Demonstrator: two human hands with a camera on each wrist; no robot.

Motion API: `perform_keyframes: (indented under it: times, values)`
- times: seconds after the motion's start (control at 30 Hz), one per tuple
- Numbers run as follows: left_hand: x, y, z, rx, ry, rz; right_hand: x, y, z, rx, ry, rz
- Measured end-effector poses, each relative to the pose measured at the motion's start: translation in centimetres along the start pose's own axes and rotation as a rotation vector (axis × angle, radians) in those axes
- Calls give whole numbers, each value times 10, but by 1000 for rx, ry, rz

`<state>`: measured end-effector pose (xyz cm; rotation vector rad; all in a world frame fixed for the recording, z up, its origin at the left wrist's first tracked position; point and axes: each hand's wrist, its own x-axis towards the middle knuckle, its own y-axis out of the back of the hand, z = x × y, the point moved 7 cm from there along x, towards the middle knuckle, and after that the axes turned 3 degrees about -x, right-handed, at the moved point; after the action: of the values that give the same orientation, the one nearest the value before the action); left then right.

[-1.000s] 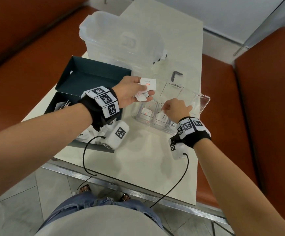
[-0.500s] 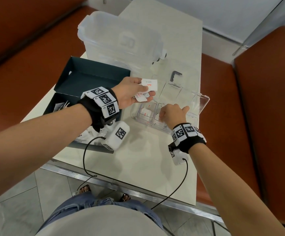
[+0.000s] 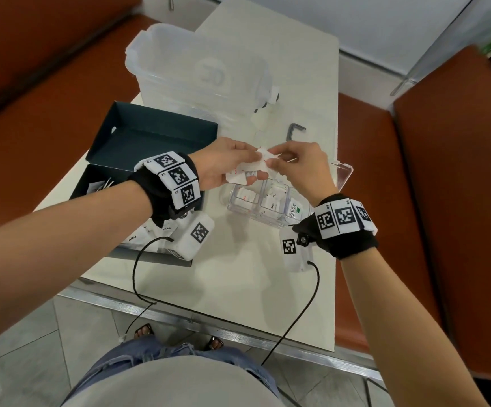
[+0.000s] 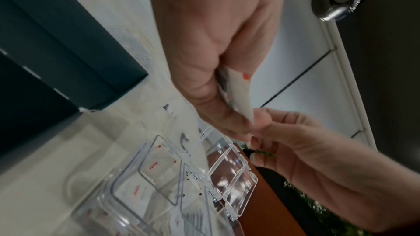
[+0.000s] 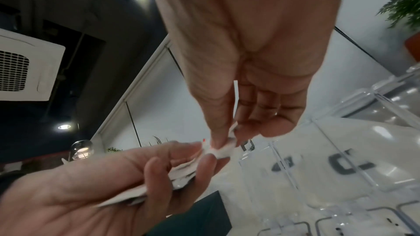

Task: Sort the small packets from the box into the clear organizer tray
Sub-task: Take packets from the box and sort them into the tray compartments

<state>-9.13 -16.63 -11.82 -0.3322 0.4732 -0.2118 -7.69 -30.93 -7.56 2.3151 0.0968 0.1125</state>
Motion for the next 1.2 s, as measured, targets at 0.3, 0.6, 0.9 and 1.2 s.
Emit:
perform_keyframes:
  times: [0.3, 0.6, 0.9, 1.2]
  values:
    - [3, 12, 4, -109, -47, 111, -6, 5, 16, 506, -202, 82]
    - [1, 7, 19, -147, -249, 159, -22, -44, 10, 817, -418, -181]
    - [5, 21, 22, -172, -282, 298, -18, -31, 16, 901, -490, -111]
    - [9, 7, 5, -210, -277, 257, -15, -35, 14, 1119, -481, 68]
